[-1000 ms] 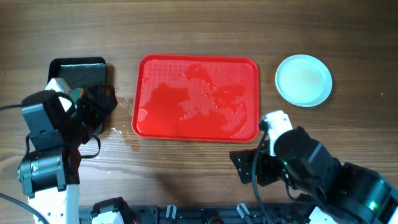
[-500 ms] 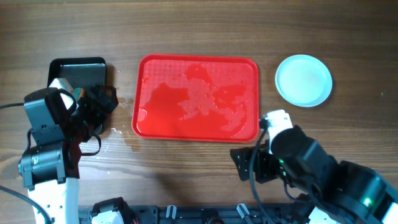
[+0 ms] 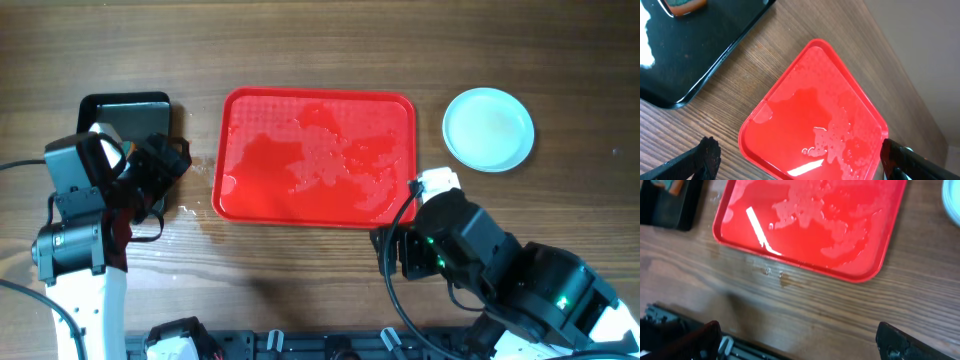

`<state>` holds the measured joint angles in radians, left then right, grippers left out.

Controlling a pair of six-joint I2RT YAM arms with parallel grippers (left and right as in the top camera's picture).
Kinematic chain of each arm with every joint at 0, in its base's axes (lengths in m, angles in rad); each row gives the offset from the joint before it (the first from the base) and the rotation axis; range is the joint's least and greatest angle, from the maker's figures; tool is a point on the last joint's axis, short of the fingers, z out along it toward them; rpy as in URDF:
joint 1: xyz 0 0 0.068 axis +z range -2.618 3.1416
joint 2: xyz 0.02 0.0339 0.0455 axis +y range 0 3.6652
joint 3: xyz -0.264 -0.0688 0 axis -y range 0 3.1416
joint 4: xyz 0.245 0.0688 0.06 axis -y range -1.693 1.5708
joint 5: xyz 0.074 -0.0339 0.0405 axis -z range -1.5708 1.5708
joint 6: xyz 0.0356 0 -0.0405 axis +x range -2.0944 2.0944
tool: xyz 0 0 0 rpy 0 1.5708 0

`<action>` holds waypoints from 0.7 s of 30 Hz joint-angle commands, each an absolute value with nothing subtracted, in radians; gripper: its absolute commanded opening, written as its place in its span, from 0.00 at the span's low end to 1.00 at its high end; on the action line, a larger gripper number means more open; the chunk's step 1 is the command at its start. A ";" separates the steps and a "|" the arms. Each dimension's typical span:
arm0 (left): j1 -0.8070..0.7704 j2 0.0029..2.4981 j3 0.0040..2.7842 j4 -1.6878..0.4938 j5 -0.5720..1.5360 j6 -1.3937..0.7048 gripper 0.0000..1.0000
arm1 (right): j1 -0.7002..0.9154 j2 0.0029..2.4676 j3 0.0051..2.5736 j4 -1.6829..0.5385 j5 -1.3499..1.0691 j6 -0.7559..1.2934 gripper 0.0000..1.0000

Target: Clean dirty plates on tray and stack at the side

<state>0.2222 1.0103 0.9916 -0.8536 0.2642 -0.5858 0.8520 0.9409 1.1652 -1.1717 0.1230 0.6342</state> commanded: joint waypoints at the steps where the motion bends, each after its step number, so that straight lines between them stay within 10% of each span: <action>1: 0.220 1.027 0.991 -0.854 0.284 -0.585 1.00 | 0.800 0.886 1.111 -1.083 0.150 0.571 1.00; 21: 0.220 1.034 0.991 -0.854 0.284 -0.585 1.00 | 0.022 0.114 0.213 -0.199 -0.412 0.340 1.00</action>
<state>0.2218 1.0306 0.9916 -0.8570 0.2646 -0.5858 0.0608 0.1928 0.2653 -0.2340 -0.3637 0.3645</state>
